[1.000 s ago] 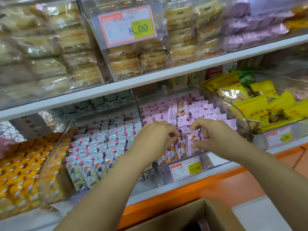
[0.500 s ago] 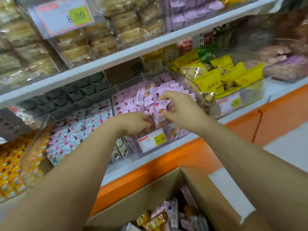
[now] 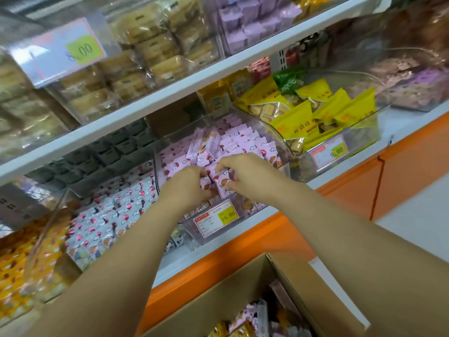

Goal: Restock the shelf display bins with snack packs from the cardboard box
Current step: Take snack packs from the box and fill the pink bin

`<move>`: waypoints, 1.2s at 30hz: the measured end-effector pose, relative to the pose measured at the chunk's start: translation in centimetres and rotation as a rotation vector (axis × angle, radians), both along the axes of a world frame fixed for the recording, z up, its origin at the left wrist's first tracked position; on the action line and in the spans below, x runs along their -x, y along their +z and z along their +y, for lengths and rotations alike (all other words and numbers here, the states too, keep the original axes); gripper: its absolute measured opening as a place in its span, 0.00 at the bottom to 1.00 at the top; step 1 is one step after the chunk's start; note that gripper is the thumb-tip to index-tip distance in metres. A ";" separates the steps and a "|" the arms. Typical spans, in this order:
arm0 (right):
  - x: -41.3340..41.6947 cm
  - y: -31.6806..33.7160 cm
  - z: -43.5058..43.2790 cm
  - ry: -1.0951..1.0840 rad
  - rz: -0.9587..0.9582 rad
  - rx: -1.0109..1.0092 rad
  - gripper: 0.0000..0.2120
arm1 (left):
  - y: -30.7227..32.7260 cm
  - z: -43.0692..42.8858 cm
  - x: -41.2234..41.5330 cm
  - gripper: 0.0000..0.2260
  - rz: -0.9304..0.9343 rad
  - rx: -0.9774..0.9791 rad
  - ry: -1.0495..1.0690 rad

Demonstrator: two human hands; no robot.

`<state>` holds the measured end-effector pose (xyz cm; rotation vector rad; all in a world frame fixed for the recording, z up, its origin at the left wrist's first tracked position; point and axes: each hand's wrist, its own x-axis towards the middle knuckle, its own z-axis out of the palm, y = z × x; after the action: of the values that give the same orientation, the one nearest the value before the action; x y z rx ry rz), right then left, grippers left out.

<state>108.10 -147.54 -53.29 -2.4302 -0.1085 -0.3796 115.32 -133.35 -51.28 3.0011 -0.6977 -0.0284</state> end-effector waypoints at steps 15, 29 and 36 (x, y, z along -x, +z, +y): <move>-1.3 0.1 0.4 0.008 0.033 0.140 0.11 | -0.8 0.5 -0.2 0.23 -0.211 -0.145 -0.052; -4.0 1.7 1.3 -0.048 -0.018 0.052 0.21 | 2.0 1.6 -3.2 0.17 -0.054 0.478 0.042; -6.3 0.8 1.9 -0.073 0.064 0.064 0.18 | 1.9 -0.2 -6.2 0.21 0.079 0.369 0.092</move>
<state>114.41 -145.67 -52.44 -2.5122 -0.0035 -0.3348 121.48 -133.55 -49.35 2.6577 -0.4933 -0.0127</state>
